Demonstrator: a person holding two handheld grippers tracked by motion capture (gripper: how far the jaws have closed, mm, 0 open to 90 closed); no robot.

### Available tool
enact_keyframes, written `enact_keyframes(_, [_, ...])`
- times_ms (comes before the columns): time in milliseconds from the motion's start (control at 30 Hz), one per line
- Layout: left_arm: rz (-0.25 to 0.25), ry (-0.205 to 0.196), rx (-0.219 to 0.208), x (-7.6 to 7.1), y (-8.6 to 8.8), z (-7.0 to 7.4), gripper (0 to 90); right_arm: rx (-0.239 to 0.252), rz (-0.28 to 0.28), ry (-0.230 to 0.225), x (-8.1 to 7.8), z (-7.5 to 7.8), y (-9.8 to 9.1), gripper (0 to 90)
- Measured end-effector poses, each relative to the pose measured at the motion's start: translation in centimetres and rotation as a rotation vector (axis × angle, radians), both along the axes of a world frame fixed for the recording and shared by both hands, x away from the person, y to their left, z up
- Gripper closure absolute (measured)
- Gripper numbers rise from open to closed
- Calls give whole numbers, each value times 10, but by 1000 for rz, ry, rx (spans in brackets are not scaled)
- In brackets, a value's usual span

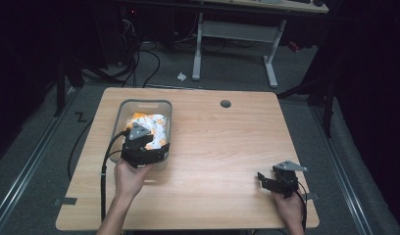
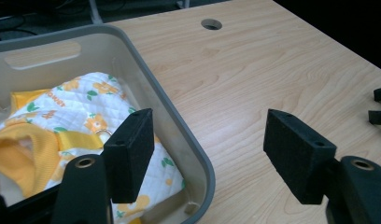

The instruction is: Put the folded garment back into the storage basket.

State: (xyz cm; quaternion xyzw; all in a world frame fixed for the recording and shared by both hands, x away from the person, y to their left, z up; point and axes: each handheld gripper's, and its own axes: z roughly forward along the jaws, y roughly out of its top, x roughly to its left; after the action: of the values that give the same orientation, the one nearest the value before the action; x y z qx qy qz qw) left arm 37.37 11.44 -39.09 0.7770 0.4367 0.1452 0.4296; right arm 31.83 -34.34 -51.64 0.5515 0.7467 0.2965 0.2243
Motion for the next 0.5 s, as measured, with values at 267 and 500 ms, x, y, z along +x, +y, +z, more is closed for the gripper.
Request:
enact_keyframes(267, [-13, 8, -37, -4, -6, -2, 313, 1, -1, 1, 0, 0, 0, 299])
enact_keyframes(500, [-21, -1, -51, -7, -11, -3, 313, 1, -1, 0, 0, 0, 0, 299])
